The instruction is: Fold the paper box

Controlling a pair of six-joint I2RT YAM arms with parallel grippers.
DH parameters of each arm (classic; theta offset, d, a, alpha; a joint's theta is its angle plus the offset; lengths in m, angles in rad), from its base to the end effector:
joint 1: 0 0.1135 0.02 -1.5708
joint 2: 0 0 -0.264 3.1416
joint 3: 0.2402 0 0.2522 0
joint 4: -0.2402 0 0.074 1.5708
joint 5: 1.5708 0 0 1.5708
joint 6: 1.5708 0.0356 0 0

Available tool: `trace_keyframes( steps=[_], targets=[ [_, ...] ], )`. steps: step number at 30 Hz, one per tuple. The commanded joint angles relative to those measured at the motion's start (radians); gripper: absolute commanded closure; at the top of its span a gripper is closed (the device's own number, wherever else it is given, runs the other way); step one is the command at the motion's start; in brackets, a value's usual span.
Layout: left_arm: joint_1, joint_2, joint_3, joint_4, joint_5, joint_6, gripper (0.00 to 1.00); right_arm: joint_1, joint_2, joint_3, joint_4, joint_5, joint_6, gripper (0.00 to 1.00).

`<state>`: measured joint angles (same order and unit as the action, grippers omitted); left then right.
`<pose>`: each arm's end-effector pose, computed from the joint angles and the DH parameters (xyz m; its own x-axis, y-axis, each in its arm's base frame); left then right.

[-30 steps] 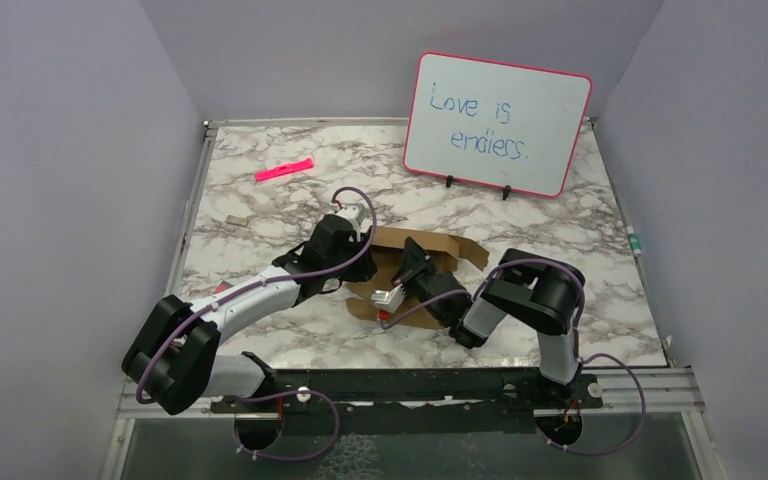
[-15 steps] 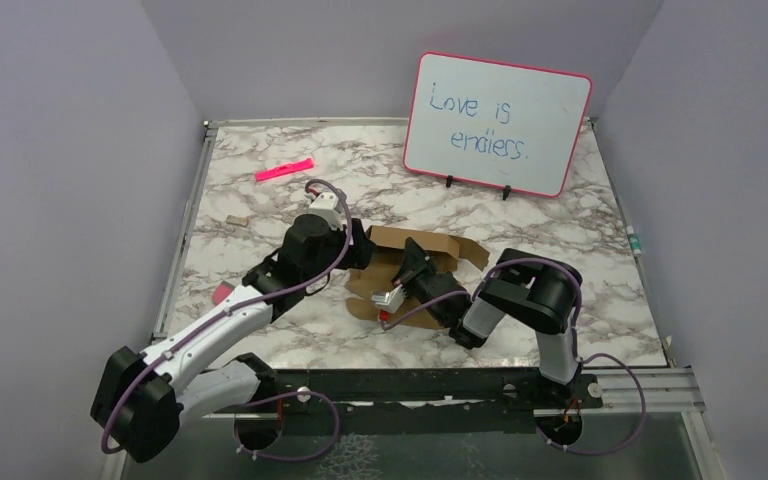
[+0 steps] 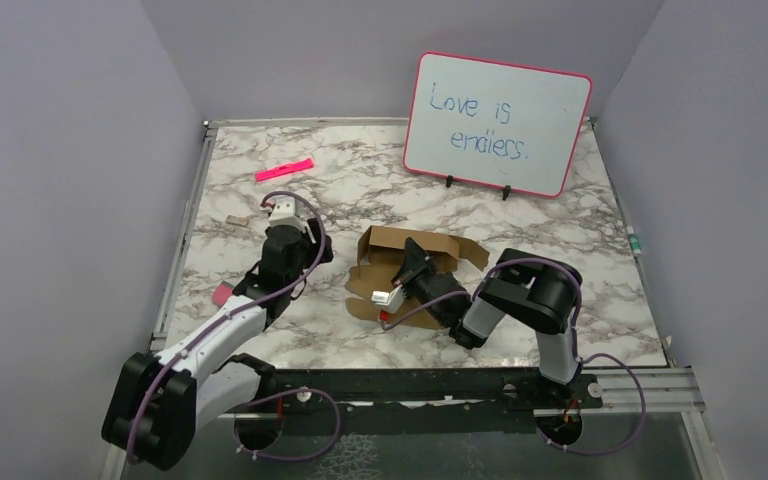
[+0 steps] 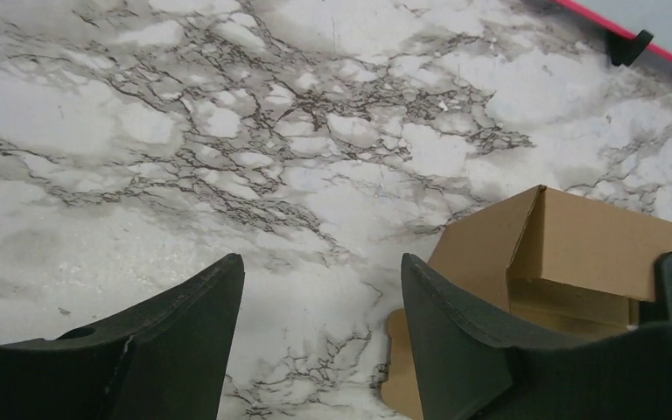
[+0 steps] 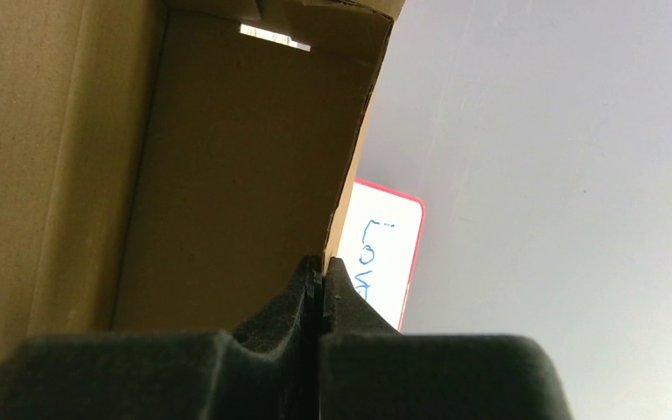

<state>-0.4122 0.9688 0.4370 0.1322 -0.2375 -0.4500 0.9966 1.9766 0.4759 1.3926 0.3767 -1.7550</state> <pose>0.1977 -0.0773 0.2163 -0.4040 -0.2848 -0.8693 0.0168 0.9479 -0.3183 0.1781 0.2512 0.1043 0.5830 -0.7818 0.2211 0.0490 -0.2378 -0.9701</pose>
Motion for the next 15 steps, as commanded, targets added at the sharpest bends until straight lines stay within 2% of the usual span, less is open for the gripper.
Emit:
trace_keyframes(
  steps=[1, 6, 15],
  targets=[
    [0.008, 0.123, -0.007, 0.157, 0.092, 0.048, 0.32, 0.006, 0.023, -0.023, 0.273, -0.044, -0.011, 0.98],
    [0.008, 0.216, -0.003, 0.212, 0.176, 0.108, 0.3, 0.007, 0.025, -0.025, 0.273, -0.047, -0.008, 0.98],
    [0.009, 0.29, -0.004, 0.291, 0.369, 0.147, 0.29, 0.007, 0.024, -0.012, 0.259, -0.054, -0.003, 0.98]
  ],
)
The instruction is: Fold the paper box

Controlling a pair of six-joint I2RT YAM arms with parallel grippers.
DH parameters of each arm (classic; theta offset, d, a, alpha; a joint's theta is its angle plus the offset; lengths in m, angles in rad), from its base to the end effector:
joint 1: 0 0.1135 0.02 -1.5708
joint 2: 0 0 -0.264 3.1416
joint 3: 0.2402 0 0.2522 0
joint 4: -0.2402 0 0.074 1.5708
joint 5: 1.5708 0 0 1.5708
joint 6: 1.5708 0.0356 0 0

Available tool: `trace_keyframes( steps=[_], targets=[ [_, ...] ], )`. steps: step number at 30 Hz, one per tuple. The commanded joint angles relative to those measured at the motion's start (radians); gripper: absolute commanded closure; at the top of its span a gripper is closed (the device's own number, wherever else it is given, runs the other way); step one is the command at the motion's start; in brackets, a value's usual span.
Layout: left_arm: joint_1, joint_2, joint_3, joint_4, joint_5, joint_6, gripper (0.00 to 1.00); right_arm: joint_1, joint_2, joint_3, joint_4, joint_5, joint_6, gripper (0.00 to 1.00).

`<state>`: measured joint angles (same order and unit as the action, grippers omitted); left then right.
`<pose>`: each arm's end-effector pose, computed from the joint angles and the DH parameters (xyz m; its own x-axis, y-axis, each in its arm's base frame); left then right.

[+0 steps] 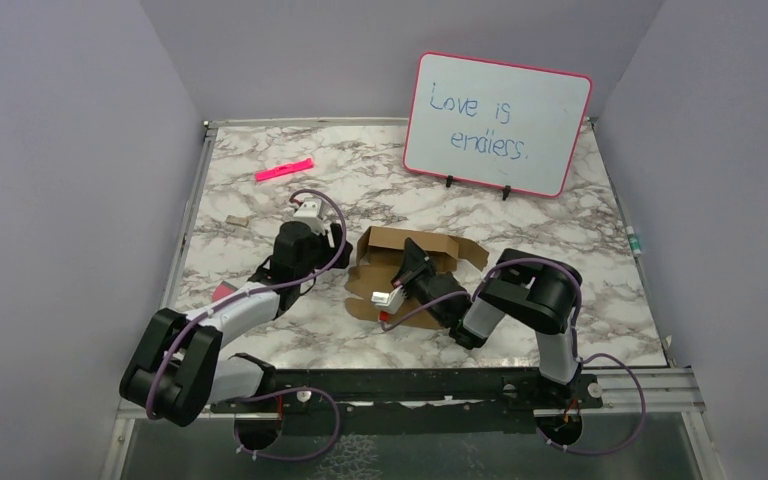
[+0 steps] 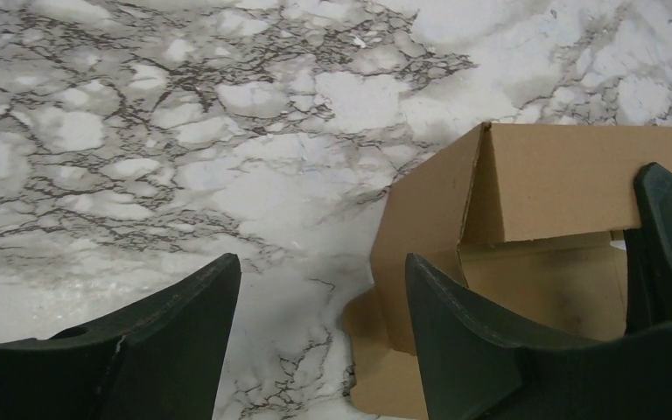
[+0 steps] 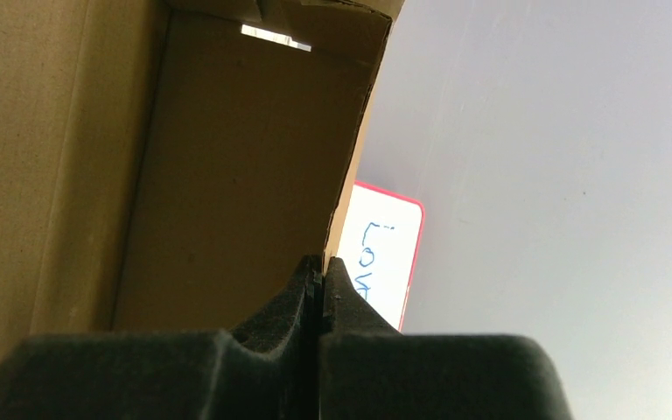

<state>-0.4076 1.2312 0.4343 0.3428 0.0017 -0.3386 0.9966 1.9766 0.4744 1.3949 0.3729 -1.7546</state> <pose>0.2246 -0.0970 0.1811 -0.5120 -0.1407 -0.8474 0.2415 0.9231 -0.2992 0.1779 0.2511 0.1043 0.5859 -0.7799 0.2201 0.0498 -0.2364 -0.9704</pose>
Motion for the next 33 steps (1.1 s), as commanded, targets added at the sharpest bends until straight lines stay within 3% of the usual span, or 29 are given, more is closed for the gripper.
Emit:
trace_keyframes(
  steps=[1, 10, 33],
  targets=[
    [0.002, 0.033, -0.003, 0.087, 0.15, 0.039, 0.29, 0.007, 0.022, -0.008, 0.251, -0.051, -0.002, 0.98],
    [-0.01, 0.06, -0.048, 0.151, 0.227, 0.037, 0.29, 0.007, 0.014, -0.01, 0.222, -0.06, 0.005, 0.98],
    [-0.033, 0.176, -0.001, 0.258, 0.184, 0.078, 0.34, 0.008, -0.107, -0.007, -0.003, -0.099, 0.099, 0.98]
  ],
)
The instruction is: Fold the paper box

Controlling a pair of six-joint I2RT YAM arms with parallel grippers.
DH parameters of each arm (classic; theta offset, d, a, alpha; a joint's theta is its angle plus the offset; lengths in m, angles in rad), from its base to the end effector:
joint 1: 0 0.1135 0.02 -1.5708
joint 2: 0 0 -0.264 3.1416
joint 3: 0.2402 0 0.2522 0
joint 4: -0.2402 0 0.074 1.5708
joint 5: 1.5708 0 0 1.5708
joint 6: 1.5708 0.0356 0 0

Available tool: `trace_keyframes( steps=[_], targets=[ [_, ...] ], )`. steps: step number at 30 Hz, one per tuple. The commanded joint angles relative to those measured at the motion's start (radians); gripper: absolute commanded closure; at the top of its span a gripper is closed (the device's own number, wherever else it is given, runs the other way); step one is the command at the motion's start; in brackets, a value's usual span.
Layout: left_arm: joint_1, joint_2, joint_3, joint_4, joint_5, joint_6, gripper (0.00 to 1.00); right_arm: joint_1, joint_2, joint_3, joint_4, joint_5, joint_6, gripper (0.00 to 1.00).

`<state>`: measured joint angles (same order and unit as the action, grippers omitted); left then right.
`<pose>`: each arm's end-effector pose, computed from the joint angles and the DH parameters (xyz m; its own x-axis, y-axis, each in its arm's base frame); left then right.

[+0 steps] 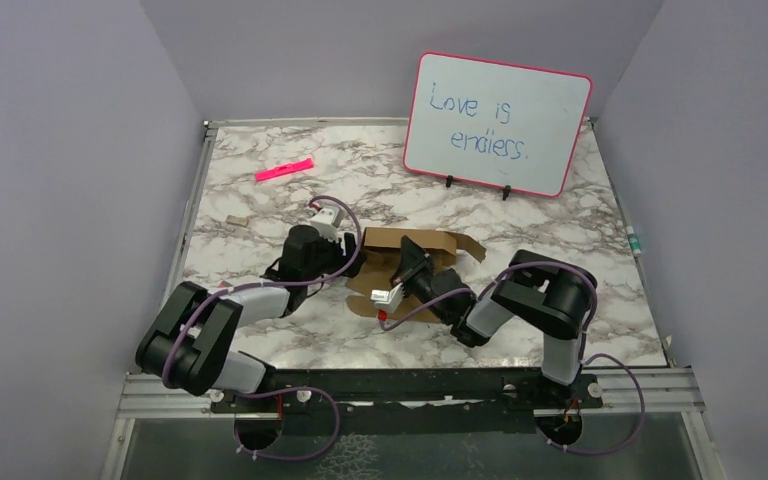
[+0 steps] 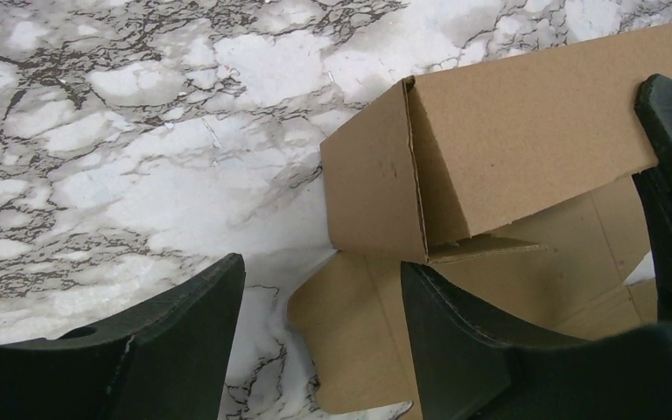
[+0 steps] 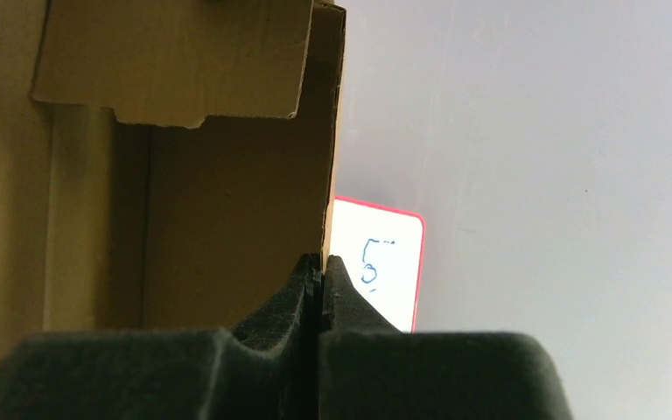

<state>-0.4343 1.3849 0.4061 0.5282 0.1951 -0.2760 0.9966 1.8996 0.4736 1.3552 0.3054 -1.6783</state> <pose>0.2291 -0.1139 0.1557 -0.5358 -0.0462 -0.8431 0.4418 0.8356 -0.3265 0.1761 0.2525 0.1220 0.6383 -0.7590 0.1282 0.0302 -0.1417 -0.9895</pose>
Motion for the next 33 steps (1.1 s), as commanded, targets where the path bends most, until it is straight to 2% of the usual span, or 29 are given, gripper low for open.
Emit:
trace_keyframes(
  steps=[1, 8, 13, 24, 33],
  targets=[
    [-0.009, 0.027, 0.026, 0.082, -0.011, 0.015, 0.34, 0.008, -0.033, -0.007, 0.032, -0.032, 0.029, 0.98],
    [-0.037, 0.054, 0.02, 0.142, -0.066, 0.005, 0.37, 0.008, -0.054, -0.008, -0.017, -0.039, 0.068, 0.98],
    [-0.064, 0.063, 0.014, 0.199, -0.101, -0.003, 0.37, 0.008, -0.081, 0.008, -0.13, -0.046, 0.11, 0.98],
    [-0.076, 0.091, -0.018, 0.278, -0.146, -0.031, 0.4, 0.008, 0.018, -0.016, -0.003, -0.027, 0.072, 0.98],
    [-0.095, 0.121, -0.046, 0.372, -0.251, -0.051, 0.4, 0.008, -0.048, -0.005, -0.129, -0.046, 0.129, 0.98]
  ],
)
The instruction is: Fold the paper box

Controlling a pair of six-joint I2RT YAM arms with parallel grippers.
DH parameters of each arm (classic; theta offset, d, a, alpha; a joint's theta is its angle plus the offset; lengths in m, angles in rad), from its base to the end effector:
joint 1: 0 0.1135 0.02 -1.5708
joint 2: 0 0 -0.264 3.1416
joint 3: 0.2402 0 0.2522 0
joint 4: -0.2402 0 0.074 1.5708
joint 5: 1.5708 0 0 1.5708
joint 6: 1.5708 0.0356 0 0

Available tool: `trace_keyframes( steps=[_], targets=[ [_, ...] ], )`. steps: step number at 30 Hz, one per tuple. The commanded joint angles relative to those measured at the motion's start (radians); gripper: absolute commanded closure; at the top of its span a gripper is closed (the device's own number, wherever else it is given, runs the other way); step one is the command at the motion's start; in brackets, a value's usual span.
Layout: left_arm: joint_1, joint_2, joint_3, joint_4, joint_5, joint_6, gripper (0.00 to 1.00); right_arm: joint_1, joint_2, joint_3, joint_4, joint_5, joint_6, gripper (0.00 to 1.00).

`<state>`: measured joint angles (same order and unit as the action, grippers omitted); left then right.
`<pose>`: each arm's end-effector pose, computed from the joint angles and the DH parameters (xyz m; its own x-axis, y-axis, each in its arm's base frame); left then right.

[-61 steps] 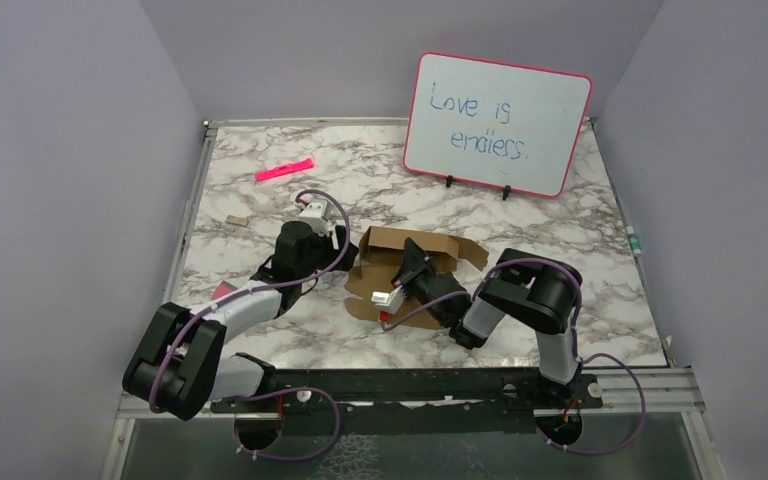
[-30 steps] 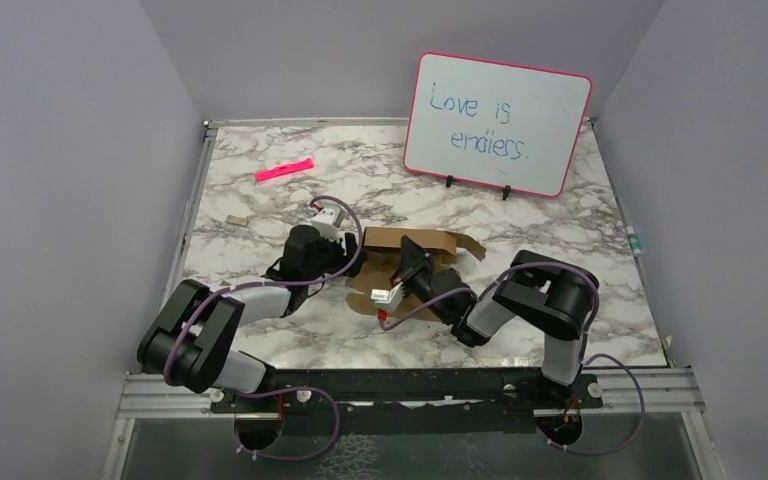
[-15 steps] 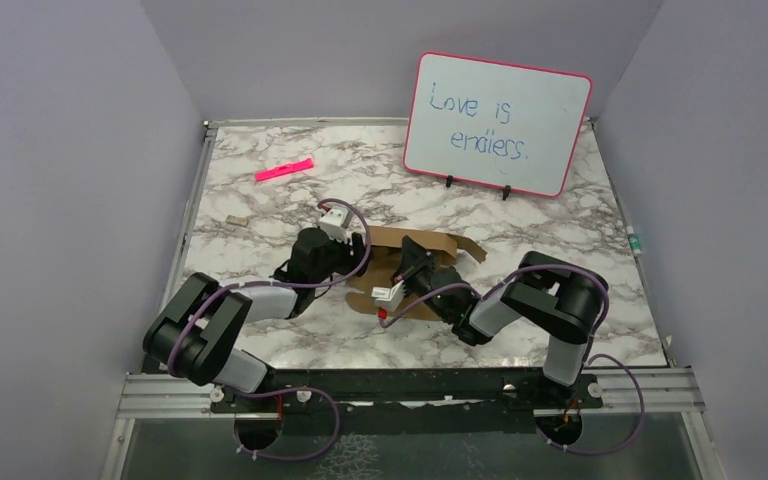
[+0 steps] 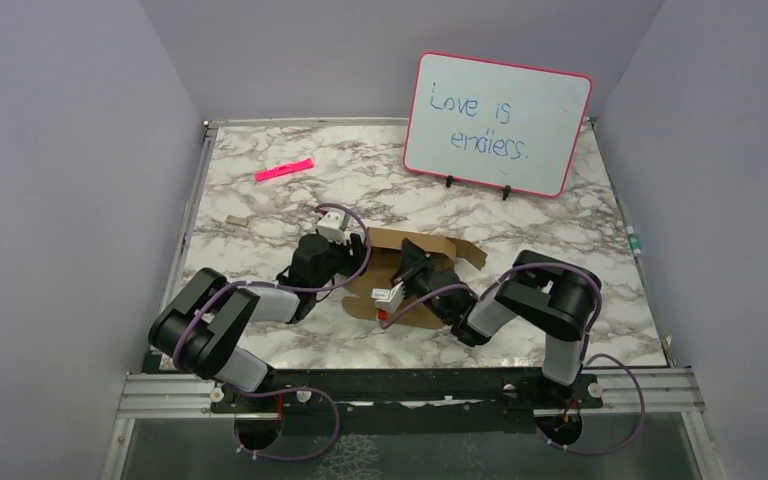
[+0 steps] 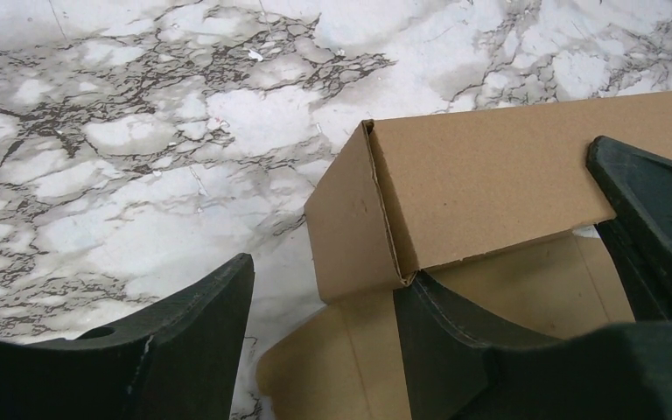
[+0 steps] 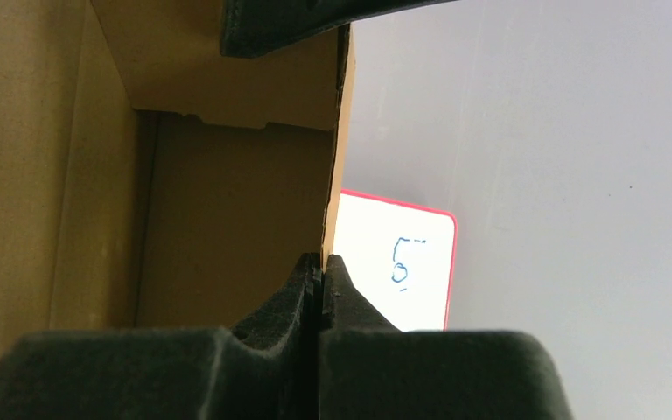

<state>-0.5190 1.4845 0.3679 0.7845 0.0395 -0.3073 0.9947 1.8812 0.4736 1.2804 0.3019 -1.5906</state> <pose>0.2270 -0.1313 0.1470 -0.4296 -0.1027 -0.8972 0.4177 0.8583 -0.2982 0.1760 0.2515 0.1192 0.6412 -0.7652 0.0574 -0.0564 -0.1216 -0.9910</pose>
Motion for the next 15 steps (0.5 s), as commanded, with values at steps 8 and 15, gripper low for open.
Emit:
trace_keyframes(
  steps=[8, 15],
  targets=[
    [-0.075, 0.066, 0.002, 0.162, -0.303, -0.055, 0.41, 0.01, -0.063, 0.012, -0.14, -0.055, 0.084, 0.98],
    [-0.088, 0.134, 0.034, 0.202, -0.366, -0.088, 0.41, 0.01, -0.075, 0.014, -0.178, -0.068, 0.113, 0.98]
  ],
)
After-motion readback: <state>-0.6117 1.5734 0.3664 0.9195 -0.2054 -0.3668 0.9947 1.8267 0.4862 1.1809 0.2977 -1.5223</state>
